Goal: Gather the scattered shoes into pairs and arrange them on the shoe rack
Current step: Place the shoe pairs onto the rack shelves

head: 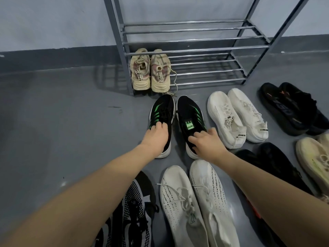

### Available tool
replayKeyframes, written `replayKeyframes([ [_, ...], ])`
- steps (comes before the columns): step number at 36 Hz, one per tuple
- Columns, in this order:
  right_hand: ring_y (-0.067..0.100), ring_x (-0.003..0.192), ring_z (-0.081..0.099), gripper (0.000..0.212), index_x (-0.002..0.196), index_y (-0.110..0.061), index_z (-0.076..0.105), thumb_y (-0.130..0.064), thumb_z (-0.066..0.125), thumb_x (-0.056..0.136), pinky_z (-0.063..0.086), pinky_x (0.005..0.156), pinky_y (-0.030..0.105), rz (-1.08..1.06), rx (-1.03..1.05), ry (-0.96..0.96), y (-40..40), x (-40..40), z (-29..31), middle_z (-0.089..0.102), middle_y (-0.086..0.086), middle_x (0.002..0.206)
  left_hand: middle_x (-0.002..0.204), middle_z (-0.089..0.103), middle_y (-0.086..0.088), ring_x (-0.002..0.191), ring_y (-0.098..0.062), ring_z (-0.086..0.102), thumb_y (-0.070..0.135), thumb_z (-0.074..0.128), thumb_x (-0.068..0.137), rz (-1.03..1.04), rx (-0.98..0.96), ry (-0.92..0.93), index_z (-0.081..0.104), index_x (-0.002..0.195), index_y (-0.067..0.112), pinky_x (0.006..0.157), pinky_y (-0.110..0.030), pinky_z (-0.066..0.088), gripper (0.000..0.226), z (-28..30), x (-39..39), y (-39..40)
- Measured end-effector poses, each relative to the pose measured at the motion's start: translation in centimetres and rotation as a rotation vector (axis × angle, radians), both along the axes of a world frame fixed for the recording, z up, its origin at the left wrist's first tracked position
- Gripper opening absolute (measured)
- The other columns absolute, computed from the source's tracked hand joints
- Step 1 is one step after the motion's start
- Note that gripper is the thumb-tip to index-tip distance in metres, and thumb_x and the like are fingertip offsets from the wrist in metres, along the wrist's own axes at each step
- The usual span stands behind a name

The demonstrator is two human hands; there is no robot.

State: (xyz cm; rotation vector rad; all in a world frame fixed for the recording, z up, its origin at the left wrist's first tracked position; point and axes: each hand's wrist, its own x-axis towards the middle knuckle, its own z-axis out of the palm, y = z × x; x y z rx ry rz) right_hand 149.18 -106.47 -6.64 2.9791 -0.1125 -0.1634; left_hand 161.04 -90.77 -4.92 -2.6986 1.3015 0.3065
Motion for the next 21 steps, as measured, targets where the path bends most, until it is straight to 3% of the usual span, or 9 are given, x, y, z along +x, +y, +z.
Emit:
replayKeyframes([
  [3, 0.025, 0.097, 0.051, 0.036, 0.112, -0.022, 0.051, -0.018, 0.058, 0.077, 0.032, 0.075, 0.036, -0.102, 0.058, 0.073, 0.1, -0.7, 0.2, 0.053, 0.000, 0.099, 0.119, 0.050, -0.012, 0.109, -0.028, 0.051, 0.011, 0.062, 0.083, -0.004, 0.106, -0.069, 0.040, 0.120, 0.005, 0.092, -0.035, 0.037, 0.043, -0.1, -0.6, -0.1],
  [6, 0.023, 0.113, 0.041, 0.045, 0.124, -0.021, 0.039, -0.024, 0.051, 0.081, 0.038, 0.078, 0.034, -0.161, 0.152, 0.176, 0.1, -1.5, 0.5, 0.047, -0.001, 0.116, 0.120, 0.050, -0.011, 0.112, -0.029, 0.047, 0.012, 0.061, 0.080, -0.055, 0.194, -0.078, 0.044, 0.119, 0.008, 0.099, -0.040, 0.030, 0.042, -0.2, -1.0, -0.1],
  [10, 0.022, 0.117, 0.039, 0.060, 0.134, -0.020, 0.033, -0.016, 0.054, 0.078, 0.039, 0.083, 0.032, -0.122, 0.155, 0.260, -0.5, -2.3, 0.5, 0.043, -0.002, 0.124, 0.127, 0.046, -0.009, 0.120, -0.027, 0.041, 0.022, 0.065, 0.079, -0.133, 0.299, -0.039, 0.039, 0.128, 0.011, 0.103, -0.042, 0.028, 0.056, -0.5, -1.1, 0.3],
  [13, 0.021, 0.118, 0.039, 0.065, 0.139, -0.021, 0.029, -0.008, 0.055, 0.080, 0.039, 0.088, 0.030, -0.046, 0.129, 0.260, -1.4, -2.4, 0.5, 0.041, -0.002, 0.129, 0.130, 0.040, -0.008, 0.123, -0.026, 0.037, 0.013, 0.067, 0.077, -0.161, 0.290, -0.055, 0.032, 0.133, 0.013, 0.103, -0.045, 0.027, 0.067, -1.1, -1.0, 1.0],
  [17, 0.023, 0.120, 0.039, 0.062, 0.142, -0.018, 0.026, -0.010, 0.052, 0.087, 0.033, 0.098, 0.029, 0.031, 0.010, 0.251, -1.3, -2.3, 0.2, 0.039, 0.001, 0.133, 0.129, 0.040, -0.009, 0.121, -0.026, 0.036, 0.004, 0.065, 0.077, -0.166, 0.229, -0.050, 0.031, 0.132, 0.012, 0.095, -0.042, 0.034, 0.065, -1.5, -0.8, 1.6],
  [21, 0.025, 0.096, 0.051, 0.065, 0.128, -0.016, 0.045, -0.014, 0.072, 0.069, 0.044, 0.088, 0.034, 0.041, -0.079, 0.208, -1.2, -2.2, -1.0, 0.051, 0.005, 0.111, 0.127, 0.039, -0.010, 0.119, -0.027, 0.036, 0.005, 0.066, 0.077, -0.188, 0.212, -0.055, 0.031, 0.132, 0.011, 0.086, -0.039, 0.041, 0.065, -1.6, -0.8, 1.5],
])
